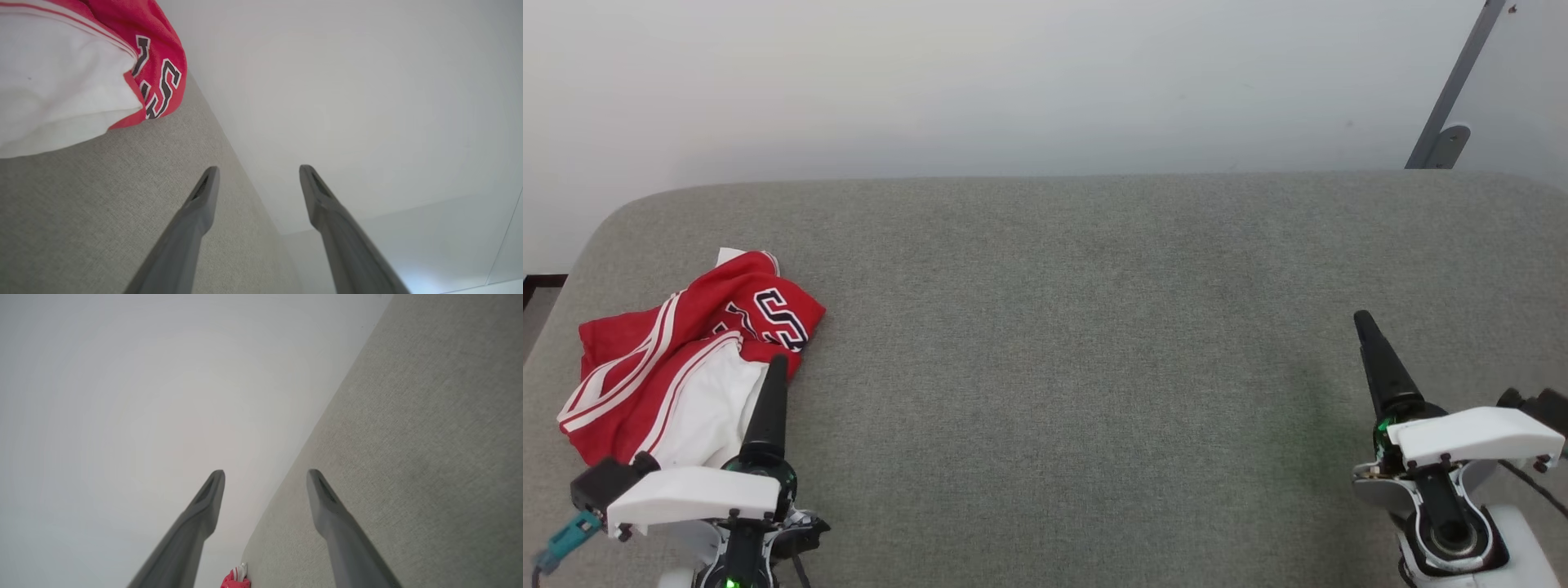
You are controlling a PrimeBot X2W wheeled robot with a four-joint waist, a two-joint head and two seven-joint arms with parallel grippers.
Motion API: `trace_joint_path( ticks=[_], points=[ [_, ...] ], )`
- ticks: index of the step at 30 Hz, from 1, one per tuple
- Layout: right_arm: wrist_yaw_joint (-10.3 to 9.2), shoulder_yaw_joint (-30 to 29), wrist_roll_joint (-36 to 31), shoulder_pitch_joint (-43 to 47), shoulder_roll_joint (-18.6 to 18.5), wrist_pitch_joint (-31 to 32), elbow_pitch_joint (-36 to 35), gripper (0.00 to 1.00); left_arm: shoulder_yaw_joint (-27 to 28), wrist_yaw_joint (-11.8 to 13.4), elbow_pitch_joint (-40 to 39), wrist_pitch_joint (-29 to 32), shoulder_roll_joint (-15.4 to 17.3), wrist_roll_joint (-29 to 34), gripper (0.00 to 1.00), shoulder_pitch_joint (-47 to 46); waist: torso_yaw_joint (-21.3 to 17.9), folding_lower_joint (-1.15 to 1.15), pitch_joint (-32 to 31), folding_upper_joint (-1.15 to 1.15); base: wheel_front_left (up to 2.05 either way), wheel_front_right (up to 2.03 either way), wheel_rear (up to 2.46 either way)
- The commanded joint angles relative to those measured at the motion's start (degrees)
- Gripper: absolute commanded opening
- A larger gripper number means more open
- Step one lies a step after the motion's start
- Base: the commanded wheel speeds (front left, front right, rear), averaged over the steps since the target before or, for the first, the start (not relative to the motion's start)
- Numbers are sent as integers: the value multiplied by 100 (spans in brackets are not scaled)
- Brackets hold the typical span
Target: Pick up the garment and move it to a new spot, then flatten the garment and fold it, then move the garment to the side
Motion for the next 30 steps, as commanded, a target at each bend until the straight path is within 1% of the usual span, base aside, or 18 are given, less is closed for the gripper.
trace_joint_path(
  ticks=[1,8,16,23,30],
  points=[
    [7,63,-221,-250,-93,-83,-8,100,-14,27,-146,-69,75,329,100,-177,3,0,0,0,0,0,0],
    [8,196,-1028,-470,-258,-264,174,100,-152,116,-257,-225,164,1420,100,-154,20,0,-1,0,0,0,0],
    [8,202,-2179,-591,-390,-435,222,100,-405,263,-262,-391,273,2442,100,-235,49,0,2,0,0,0,0],
    [9,129,-3252,-622,-431,-567,237,100,-637,382,-203,-527,390,3106,100,-292,56,0,-2,0,0,0,0],
    [9,76,-4137,-648,-416,-695,284,100,-816,499,-169,-655,524,3624,100,-299,54,0,-10,0,0,0,0]
  ],
)
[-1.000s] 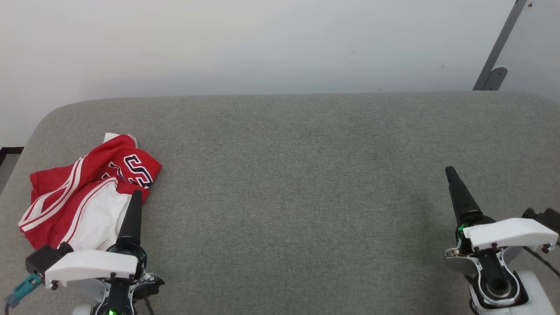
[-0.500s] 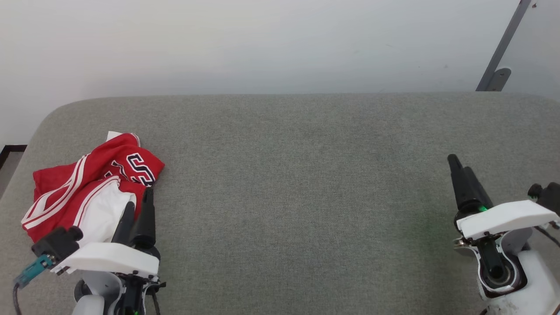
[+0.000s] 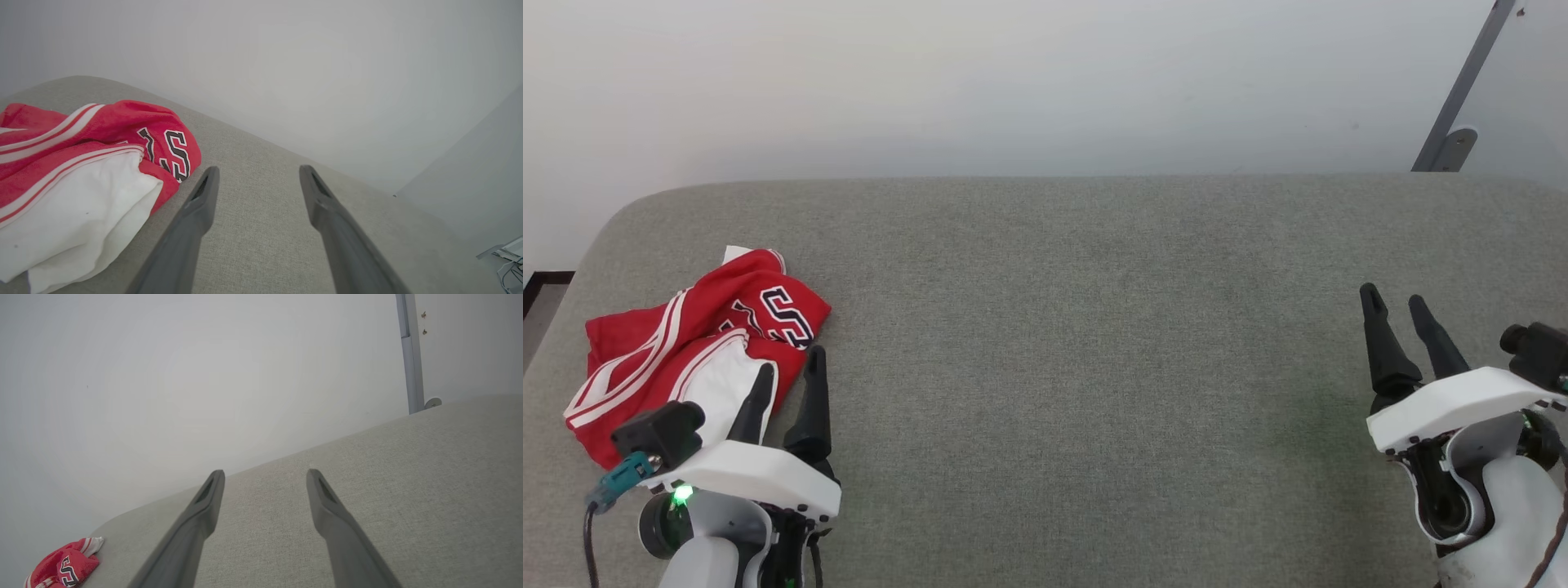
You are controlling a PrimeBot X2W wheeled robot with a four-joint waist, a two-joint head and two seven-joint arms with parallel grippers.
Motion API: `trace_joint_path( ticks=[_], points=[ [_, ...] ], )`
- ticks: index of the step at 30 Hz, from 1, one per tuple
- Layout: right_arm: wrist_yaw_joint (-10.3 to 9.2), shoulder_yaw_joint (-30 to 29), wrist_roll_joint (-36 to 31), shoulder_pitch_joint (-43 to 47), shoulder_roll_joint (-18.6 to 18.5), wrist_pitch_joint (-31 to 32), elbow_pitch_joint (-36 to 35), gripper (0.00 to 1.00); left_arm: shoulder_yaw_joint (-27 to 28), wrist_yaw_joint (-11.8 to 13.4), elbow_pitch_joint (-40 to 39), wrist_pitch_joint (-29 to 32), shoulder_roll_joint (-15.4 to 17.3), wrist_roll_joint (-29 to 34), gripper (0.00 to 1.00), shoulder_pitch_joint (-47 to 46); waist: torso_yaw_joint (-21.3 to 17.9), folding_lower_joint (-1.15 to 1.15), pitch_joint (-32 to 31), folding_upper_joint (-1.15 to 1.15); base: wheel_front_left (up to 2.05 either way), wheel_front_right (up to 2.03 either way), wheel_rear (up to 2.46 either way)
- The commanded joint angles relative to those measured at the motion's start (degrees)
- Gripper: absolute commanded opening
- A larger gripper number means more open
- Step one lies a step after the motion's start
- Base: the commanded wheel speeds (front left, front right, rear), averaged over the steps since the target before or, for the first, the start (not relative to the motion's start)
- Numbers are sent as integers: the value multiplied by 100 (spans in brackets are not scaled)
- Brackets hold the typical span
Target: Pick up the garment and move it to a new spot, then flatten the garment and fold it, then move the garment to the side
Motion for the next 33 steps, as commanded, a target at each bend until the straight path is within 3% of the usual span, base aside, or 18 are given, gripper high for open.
trace_joint_path(
  ticks=[1,16,33],
  points=[
    [9,-24,-304,-185,-32,-77,-12,100,-55,45,-33,-76,76,207,100,-171,0,0,-1,0,0,0,0],
    [10,-201,-1587,-269,-16,-297,120,100,-195,134,172,-298,192,922,100,-211,11,0,-7,0,0,0,0],
    [11,-222,-2426,-375,-40,-538,321,100,-38,-88,436,-534,143,1543,100,-291,-3,0,-58,0,0,0,0]
  ],
)
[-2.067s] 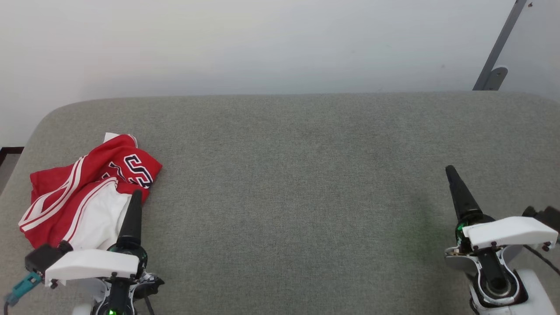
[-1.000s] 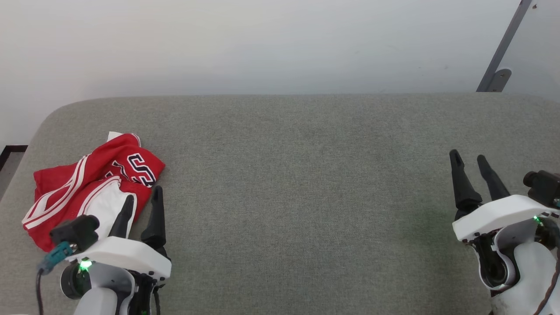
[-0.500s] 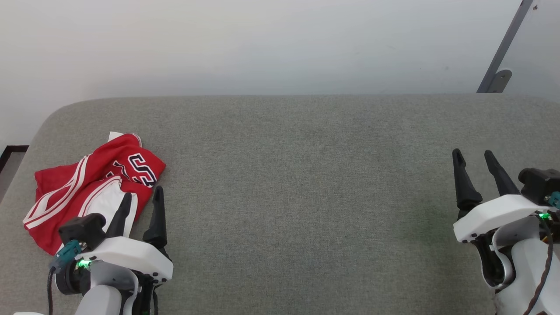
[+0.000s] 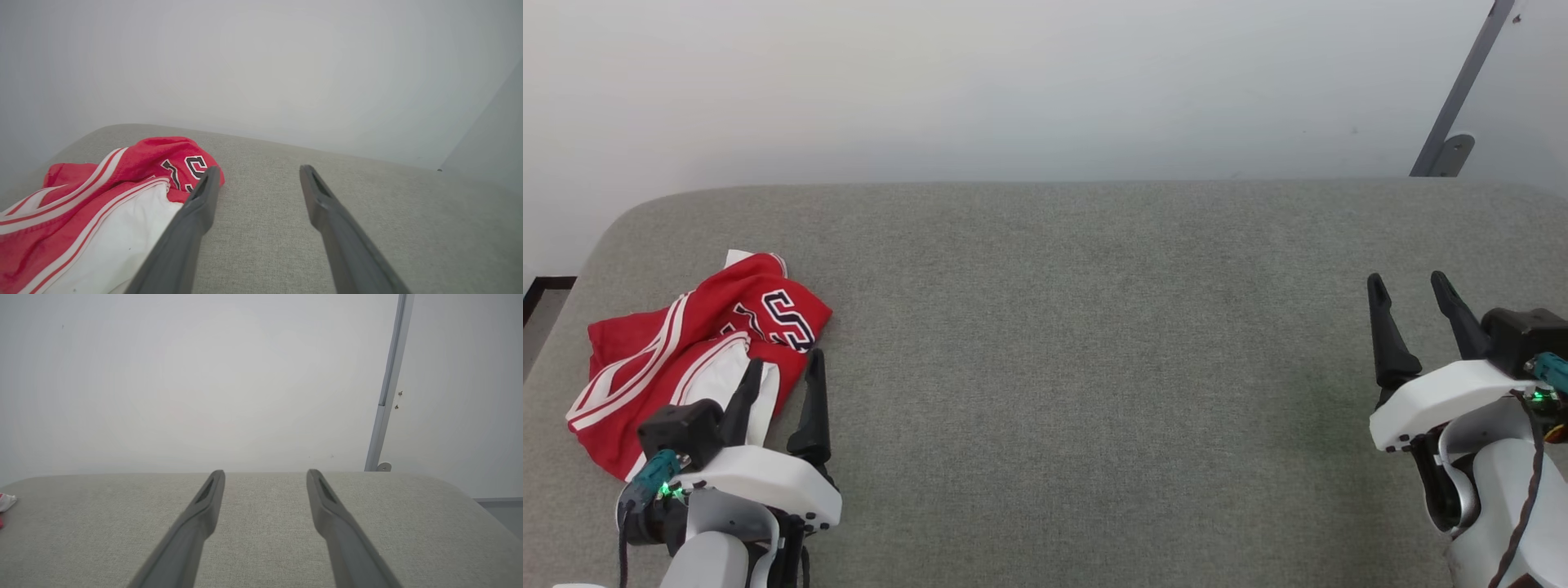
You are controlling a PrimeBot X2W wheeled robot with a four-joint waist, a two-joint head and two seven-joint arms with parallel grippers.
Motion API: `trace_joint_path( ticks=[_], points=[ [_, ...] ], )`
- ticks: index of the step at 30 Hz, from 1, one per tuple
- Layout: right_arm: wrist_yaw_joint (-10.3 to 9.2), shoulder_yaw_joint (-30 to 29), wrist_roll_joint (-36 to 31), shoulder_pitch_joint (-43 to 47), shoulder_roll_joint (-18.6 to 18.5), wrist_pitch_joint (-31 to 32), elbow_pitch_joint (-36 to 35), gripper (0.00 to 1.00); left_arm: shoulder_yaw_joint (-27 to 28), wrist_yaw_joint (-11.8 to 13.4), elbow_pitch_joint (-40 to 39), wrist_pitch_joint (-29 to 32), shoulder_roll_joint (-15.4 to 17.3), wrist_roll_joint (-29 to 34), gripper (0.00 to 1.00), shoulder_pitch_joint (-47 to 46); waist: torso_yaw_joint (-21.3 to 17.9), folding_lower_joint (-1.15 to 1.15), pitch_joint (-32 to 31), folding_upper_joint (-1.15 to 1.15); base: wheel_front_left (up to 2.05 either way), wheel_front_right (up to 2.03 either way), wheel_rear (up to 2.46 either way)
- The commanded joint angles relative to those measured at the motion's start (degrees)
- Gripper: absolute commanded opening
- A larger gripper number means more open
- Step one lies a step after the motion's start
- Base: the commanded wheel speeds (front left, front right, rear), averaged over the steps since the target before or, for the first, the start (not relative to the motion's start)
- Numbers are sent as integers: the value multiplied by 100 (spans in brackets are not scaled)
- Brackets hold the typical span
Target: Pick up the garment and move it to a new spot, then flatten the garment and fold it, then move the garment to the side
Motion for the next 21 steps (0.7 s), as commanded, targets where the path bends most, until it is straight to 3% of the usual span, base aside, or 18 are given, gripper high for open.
trace_joint_path(
  ticks=[1,21],
  points=[
    [10,7,-153,-118,-33,-71,11,100,32,-57,41,-70,24,153,100,-145,-5,0,-7,0,0,0,0],
    [10,-101,-313,-127,-11,-309,387,100,175,-364,726,-303,-69,866,100,-360,13,0,-26,0,0,0,0]
  ],
)
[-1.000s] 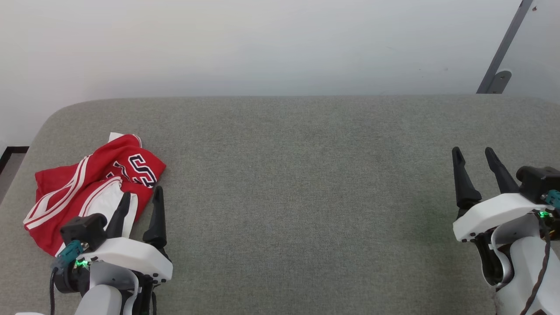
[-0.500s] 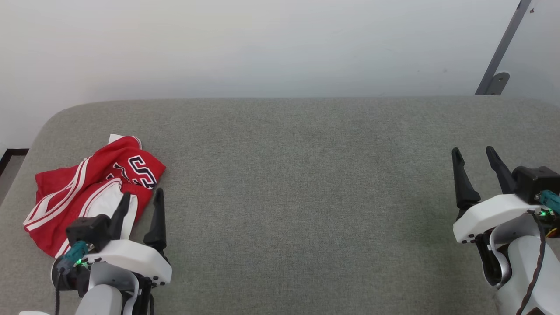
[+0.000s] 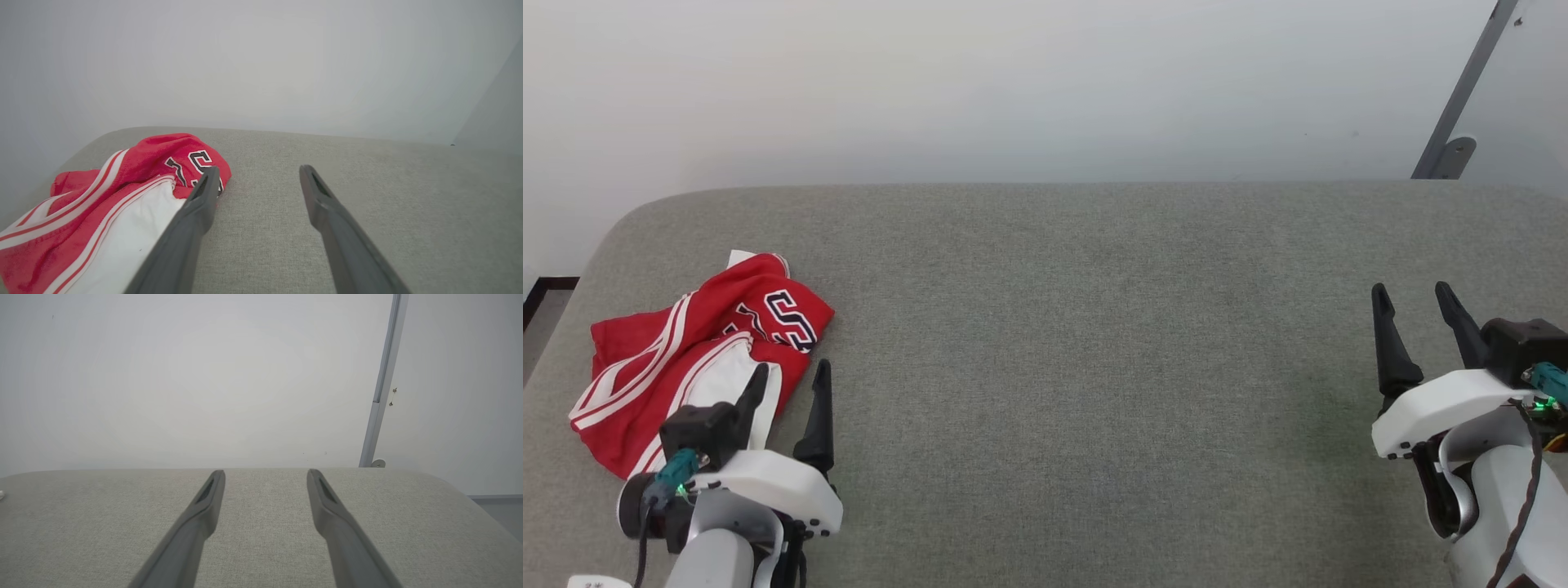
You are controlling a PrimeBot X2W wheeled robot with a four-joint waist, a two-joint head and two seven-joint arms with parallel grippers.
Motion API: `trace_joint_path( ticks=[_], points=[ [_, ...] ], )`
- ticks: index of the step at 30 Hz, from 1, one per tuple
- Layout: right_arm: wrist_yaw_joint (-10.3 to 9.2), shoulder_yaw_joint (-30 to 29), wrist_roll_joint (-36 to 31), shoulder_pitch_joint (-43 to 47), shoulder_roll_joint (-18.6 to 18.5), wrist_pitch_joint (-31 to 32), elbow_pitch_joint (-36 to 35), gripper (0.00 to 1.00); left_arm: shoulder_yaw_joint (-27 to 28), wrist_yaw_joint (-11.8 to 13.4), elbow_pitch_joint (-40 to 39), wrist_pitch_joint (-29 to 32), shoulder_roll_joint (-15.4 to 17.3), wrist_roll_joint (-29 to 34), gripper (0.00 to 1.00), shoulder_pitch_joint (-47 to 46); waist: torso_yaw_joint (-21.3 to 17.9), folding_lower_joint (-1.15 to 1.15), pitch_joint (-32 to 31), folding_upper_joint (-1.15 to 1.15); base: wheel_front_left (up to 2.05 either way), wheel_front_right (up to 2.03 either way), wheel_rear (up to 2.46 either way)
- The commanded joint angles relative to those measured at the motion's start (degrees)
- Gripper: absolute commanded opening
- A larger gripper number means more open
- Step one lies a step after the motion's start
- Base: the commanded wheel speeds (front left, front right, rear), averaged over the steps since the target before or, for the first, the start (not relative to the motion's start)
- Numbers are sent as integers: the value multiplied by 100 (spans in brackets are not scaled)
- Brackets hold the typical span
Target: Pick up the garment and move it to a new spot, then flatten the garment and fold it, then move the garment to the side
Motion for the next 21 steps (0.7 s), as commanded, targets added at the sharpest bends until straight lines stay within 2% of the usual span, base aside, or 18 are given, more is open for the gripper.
trace_joint_path(
  ticks=[1,15,21],
  points=[
    [9,-14,-100,-79,-28,-47,3,100,26,-38,-8,-45,-11,115,100,-157,-1,0,0,0,0,0,0],
    [6,-46,-294,-196,-33,-192,163,100,81,-128,262,-193,-1,553,100,-245,24,0,-1,0,0,0,0],
    [6,-65,-239,-174,-22,-216,230,100,117,-160,342,-214,-3,537,100,-295,47,0,4,0,0,0,0]
  ],
)
